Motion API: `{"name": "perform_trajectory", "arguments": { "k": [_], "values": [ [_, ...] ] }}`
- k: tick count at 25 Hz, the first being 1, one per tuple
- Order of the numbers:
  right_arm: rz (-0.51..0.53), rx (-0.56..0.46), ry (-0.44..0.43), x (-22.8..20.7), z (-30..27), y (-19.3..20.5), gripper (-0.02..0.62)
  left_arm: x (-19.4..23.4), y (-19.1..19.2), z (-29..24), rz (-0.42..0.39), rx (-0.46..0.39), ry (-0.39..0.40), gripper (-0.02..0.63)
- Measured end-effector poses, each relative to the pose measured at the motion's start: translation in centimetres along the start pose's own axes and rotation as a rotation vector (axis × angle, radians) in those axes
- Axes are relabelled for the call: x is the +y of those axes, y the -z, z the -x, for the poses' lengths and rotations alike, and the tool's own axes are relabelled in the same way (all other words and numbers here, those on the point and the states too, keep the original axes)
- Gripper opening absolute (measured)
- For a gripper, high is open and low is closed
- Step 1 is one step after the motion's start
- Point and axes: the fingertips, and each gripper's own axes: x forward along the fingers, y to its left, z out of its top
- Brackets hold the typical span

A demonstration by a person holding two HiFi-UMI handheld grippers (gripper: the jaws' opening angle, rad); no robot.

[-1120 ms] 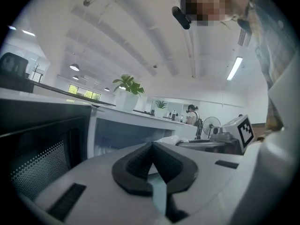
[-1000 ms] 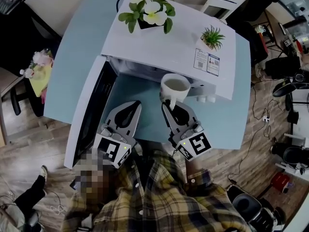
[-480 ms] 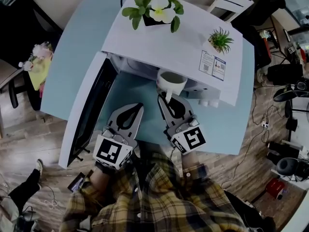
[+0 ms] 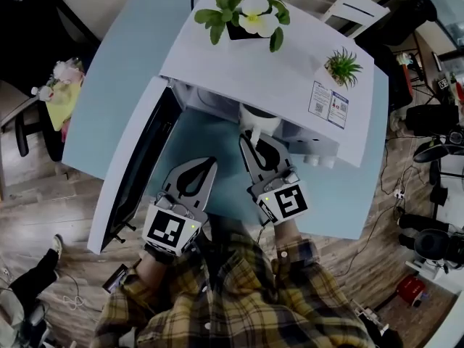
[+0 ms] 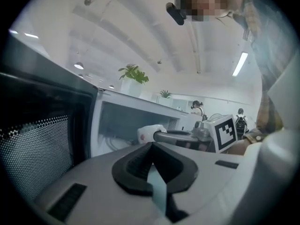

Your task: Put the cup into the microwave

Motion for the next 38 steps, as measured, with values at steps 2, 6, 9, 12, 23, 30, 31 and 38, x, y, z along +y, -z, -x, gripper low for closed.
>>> {"name": "perform_trajectory", "arguments": {
  "k": [2,6,9,12,23,30,31,38],
  "values": [
    [0.011,-0.001,0.000,-0.2,-0.6,0.1,0.043,0.1,0.2,0.1,0.000,0.004,-0.005,-0.008],
    [0.013,-0.006,0.020,-0.8,-1.5,0.5,0.043,0.2,0.4,0.2,0.011,0.022,-0.006,-0.008],
    [0.024,-0.016,0.030,-1.1,-2.2,0.6,0.043,0.5,0.5,0.5,0.013,0.018,-0.016,-0.008],
    [0.032,-0.025,0.044,-1.5,-3.0,0.5,0.043,0.8,0.5,0.7,0.016,0.017,-0.025,-0.008],
    [0.099,-0.070,0.067,-2.2,-5.8,0.1,0.043,0.4,0.7,1.1,0.001,0.020,-0.006,-0.008],
    [0.106,-0.077,0.095,-2.4,-6.7,0.7,0.043,0.5,0.8,1.3,-0.003,0.022,-0.008,-0.008],
    [0.110,-0.079,0.100,-2.4,-6.7,0.8,0.043,0.5,0.8,1.3,-0.004,0.023,-0.009,-0.008],
    [0.129,-0.072,0.125,-2.6,-6.4,1.6,0.046,0.6,1.0,1.3,-0.012,0.020,-0.011,-0.008]
  ]
}}
